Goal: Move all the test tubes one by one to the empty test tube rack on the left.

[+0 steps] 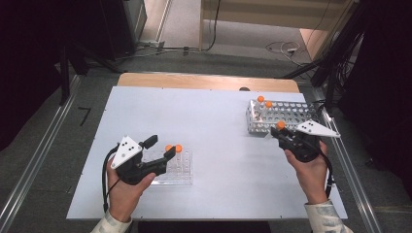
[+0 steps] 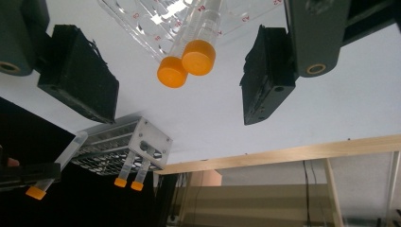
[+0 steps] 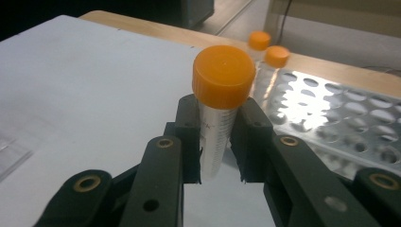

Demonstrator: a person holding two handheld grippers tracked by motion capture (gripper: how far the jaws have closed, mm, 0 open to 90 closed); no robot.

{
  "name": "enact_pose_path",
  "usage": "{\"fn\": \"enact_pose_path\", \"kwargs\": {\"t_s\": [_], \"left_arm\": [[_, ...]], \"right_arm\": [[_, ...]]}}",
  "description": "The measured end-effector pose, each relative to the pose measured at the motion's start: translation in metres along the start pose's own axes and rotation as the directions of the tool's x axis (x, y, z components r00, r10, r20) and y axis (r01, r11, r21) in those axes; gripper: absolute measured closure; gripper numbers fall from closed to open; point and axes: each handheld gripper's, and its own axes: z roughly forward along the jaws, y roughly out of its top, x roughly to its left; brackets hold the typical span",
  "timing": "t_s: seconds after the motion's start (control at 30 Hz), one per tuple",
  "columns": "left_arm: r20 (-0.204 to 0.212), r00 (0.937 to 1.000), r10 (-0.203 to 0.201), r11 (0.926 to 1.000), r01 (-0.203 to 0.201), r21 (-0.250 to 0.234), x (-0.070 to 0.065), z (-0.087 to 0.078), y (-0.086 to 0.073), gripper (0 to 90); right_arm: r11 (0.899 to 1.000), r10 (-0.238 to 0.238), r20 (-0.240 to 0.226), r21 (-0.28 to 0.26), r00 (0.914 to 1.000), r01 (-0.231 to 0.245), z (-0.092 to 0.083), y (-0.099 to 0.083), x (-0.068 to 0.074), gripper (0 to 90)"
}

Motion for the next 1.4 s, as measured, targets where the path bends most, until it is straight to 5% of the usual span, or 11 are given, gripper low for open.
{"fn": "enact_pose_path", "kwargs": {"t_s": [0.1,0.87,1.4], "left_arm": [[0.006,1.0000,0.000,1.0000,0.000,-0.003,-0.002,0.000,0.001,28.5],[0.105,0.9925,0.062,0.9980,-0.063,0.009,-0.034,0.000,0.002,28.5],[0.185,0.9766,0.110,0.9911,-0.122,0.053,-0.060,0.013,-0.008,28.7]], "right_arm": [[1.000,0.015,-0.032,0.003,0.9994,-0.015,-0.003,-0.007,0.011,72.0],[0.991,-0.088,-0.183,0.088,0.9792,0.105,0.007,-0.031,0.074,72.1],[0.979,-0.144,-0.302,0.097,0.9422,0.181,0.010,-0.037,0.115,72.0]]}}
